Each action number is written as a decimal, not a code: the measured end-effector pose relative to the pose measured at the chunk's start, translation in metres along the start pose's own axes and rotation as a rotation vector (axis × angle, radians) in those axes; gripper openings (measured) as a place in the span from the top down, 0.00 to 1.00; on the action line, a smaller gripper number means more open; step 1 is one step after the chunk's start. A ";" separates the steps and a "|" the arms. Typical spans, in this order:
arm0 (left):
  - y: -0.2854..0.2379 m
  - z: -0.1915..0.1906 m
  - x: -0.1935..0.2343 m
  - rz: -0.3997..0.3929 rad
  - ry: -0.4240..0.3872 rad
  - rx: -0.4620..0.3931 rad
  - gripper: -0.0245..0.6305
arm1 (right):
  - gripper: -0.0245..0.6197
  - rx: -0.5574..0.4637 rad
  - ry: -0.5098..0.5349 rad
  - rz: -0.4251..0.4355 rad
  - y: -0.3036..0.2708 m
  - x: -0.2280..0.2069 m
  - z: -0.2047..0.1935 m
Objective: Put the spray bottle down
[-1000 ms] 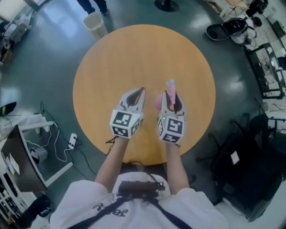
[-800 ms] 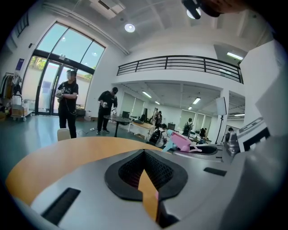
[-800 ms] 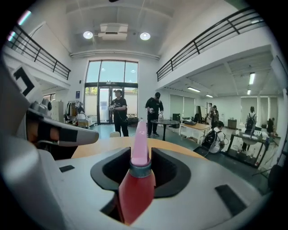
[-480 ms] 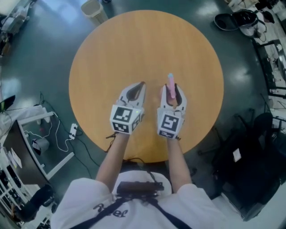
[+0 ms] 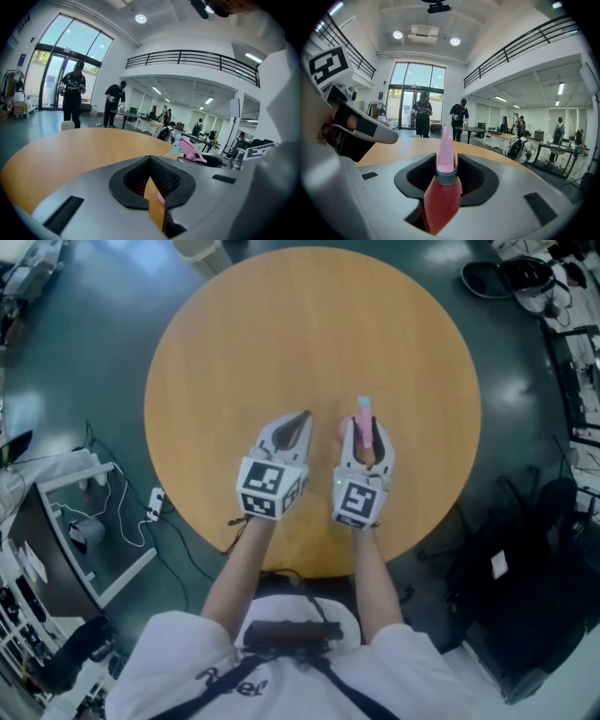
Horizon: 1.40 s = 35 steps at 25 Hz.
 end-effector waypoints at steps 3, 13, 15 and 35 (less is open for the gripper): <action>-0.001 -0.004 -0.002 -0.006 -0.002 0.008 0.95 | 0.70 -0.002 0.012 -0.006 0.004 0.000 -0.004; 0.017 -0.003 -0.007 -0.027 0.004 -0.003 0.95 | 0.70 0.007 0.004 -0.059 0.011 0.007 -0.013; 0.023 -0.003 -0.007 -0.029 0.004 -0.007 0.95 | 0.69 0.028 0.010 -0.055 0.009 0.007 -0.014; 0.108 0.000 -0.026 -0.056 -0.074 -0.106 0.95 | 0.57 0.032 -0.091 -0.101 0.093 0.023 0.034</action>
Point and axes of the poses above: the fingertips, and each gripper's own axes: y backward along the fingers, x to its left, z out of its top, the point moved 8 cm from there along y, backward along the fingers, and after that the axes turned 2 degrees about y, right-handed, at the moved point
